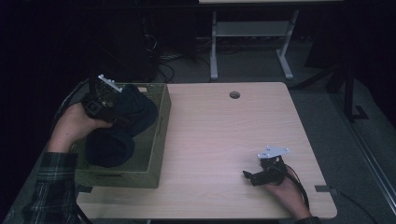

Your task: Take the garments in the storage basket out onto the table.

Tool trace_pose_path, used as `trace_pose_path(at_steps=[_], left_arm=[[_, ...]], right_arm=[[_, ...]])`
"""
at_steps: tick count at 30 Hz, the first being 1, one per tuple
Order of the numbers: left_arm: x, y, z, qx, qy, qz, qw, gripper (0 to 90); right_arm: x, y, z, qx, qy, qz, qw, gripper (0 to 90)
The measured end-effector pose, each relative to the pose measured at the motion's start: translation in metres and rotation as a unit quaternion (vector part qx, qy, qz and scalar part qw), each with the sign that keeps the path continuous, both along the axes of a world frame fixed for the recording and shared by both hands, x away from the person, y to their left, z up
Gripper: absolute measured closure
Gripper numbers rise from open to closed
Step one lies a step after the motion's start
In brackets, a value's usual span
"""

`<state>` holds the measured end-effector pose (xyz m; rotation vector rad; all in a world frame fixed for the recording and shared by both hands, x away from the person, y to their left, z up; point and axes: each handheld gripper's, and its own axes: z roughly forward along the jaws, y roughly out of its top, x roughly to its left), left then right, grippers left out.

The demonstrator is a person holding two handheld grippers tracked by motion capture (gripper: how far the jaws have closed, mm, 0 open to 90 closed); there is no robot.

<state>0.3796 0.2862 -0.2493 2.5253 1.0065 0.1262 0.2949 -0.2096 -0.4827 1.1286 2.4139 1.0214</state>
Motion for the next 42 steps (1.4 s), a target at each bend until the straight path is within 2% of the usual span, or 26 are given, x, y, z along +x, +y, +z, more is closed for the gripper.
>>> trace_pose_path(at_steps=[10, 17, 33, 42], left_arm=[[-0.002, -0.014, 0.01, -0.002, -0.009, -0.01, 0.9999, 64.4], [-0.003, -0.031, 0.019, -0.01, -0.019, -0.027, 0.9994, 64.4], [-0.004, -0.072, 0.041, -0.007, -0.034, -0.061, 0.9975, 64.5], [-0.003, -0.1, 0.045, -0.011, -0.038, -0.084, 0.9957, 64.5]], right_arm=[[0.0, 0.0, 0.0, 0.0, 0.0, 0.0, 1.0, 2.4], [0.0, 0.0, 0.0, 0.0, 0.0, 0.0, 1.0, 2.4], [0.0, 0.0, 0.0, 0.0, 0.0, 0.0, 1.0, 2.4], [0.0, 0.0, 0.0, 0.0, 0.0, 0.0, 1.0, 2.4]])
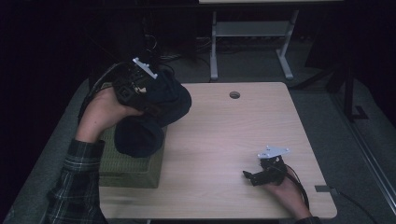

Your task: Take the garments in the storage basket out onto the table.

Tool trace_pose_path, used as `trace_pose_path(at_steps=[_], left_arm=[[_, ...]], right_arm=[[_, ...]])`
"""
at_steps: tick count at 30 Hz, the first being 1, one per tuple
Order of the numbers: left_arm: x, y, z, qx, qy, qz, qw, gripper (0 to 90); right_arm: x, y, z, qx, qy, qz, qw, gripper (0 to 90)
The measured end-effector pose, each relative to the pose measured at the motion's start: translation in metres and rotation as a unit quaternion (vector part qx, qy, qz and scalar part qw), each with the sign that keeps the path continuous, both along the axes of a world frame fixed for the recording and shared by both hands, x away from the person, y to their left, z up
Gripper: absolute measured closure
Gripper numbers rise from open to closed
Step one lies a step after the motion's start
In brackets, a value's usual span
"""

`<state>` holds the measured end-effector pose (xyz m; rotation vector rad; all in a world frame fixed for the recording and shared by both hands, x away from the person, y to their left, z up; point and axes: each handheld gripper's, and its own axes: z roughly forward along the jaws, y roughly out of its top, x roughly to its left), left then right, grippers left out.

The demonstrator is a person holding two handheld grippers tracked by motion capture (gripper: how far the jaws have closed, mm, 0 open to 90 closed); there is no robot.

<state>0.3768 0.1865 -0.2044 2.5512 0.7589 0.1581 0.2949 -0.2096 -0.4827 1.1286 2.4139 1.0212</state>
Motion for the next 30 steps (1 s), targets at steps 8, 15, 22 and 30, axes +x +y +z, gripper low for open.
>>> trace_pose_path(at_steps=[8, 15, 22, 30], left_arm=[[0.003, -0.03, -0.005, 0.004, 0.005, -0.027, 0.9996, 64.5], [0.007, -0.057, -0.014, 0.003, 0.011, -0.042, 0.999, 64.5], [0.01, -0.083, -0.025, 0.005, 0.018, -0.057, 0.9982, 64.5], [0.012, -0.11, -0.039, 0.017, 0.028, -0.072, 0.9969, 64.5]], right_arm=[[0.0, 0.0, 0.0, 0.0, 0.001, -0.001, 1.0, 2.4], [0.0, 0.0, 0.0, 0.001, 0.001, -0.001, 1.0, 2.4], [0.0, 0.0, 0.0, 0.001, 0.001, 0.0, 1.0, 2.4], [0.0, 0.0, 0.0, 0.001, 0.0, 0.0, 1.0, 2.4]])
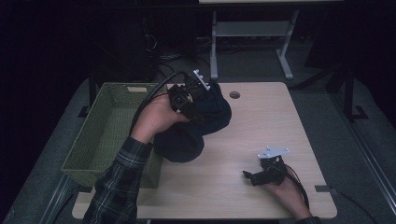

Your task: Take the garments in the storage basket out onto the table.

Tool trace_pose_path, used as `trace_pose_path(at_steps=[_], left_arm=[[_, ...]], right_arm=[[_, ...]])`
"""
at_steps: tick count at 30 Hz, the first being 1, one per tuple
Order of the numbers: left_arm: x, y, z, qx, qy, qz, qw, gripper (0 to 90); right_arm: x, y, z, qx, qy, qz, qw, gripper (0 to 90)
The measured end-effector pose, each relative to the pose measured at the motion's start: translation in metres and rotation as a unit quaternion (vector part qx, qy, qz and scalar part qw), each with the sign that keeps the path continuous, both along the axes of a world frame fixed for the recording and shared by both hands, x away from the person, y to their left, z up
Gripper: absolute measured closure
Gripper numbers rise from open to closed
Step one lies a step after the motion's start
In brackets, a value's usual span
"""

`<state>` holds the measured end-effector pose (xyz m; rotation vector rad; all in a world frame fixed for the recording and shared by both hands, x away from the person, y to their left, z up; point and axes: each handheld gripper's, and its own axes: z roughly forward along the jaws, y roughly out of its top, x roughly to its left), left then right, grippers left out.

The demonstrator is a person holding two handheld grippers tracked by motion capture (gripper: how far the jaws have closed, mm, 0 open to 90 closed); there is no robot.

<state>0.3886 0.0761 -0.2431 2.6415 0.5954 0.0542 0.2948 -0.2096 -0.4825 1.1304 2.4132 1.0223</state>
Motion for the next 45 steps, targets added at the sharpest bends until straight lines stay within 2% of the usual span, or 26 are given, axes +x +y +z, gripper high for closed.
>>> trace_pose_path(at_steps=[11, 14, 22, 31, 40, 45], left_arm=[[0.003, -0.036, -0.021, 0.005, 0.01, -0.013, 0.9999, 64.5], [0.002, -0.046, -0.028, 0.002, 0.01, -0.01, 0.9999, 64.5], [0.003, -0.073, -0.049, 0.011, 0.016, -0.017, 0.9997, 64.5], [0.009, -0.091, -0.076, 0.011, 0.023, -0.012, 0.9996, 64.3], [0.019, -0.108, -0.105, 0.005, 0.03, -0.02, 0.9993, 63.8], [0.026, -0.116, -0.121, 0.007, 0.044, -0.024, 0.9987, 63.4]], right_arm=[[0.0, 0.0, 0.0, 0.0, 0.0, 0.0, 1.0, 2.4], [0.0, 0.0, 0.0, 0.001, 0.0, 0.0, 1.0, 2.4], [0.0, 0.0, 0.0, 0.0, 0.0, 0.001, 1.0, 2.4], [0.0, 0.0, 0.0, 0.001, 0.0, 0.0, 1.0, 2.4], [0.0, 0.0, 0.0, 0.001, 0.001, 0.001, 1.0, 2.4], [0.0, 0.0, 0.0, 0.0, 0.0, 0.001, 1.0, 2.4]])
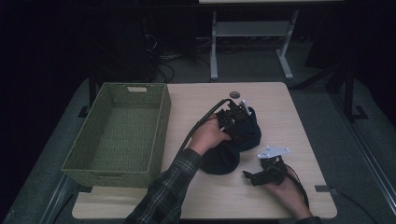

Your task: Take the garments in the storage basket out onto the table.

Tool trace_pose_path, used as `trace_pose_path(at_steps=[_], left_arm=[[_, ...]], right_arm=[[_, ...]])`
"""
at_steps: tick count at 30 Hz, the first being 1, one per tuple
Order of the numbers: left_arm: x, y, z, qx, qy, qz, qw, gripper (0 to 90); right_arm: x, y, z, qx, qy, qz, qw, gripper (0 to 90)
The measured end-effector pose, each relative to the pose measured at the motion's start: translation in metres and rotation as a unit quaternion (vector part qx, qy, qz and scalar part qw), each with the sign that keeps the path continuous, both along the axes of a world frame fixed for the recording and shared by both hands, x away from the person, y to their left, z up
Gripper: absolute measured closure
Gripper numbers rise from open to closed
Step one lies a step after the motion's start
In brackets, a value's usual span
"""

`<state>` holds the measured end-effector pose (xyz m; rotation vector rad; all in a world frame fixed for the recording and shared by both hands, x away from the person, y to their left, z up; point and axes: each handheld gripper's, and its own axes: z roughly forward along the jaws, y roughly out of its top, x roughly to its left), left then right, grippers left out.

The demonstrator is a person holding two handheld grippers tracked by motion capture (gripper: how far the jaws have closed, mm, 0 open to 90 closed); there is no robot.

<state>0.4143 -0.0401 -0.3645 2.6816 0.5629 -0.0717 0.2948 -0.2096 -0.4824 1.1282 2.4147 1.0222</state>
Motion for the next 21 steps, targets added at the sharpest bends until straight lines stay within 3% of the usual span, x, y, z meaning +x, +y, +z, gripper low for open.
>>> trace_pose_path(at_steps=[9, 21], left_arm=[[0.01, -0.014, -0.031, 0.009, 0.012, -0.001, 0.9999, 63.1], [0.016, -0.022, -0.049, 0.018, 0.017, 0.0, 0.9997, 62.1]], right_arm=[[0.0, 0.0, 0.0, 0.001, 0.0, 0.0, 1.0, 2.4], [0.0, 0.0, 0.0, 0.0, 0.001, 0.0, 1.0, 2.4]])
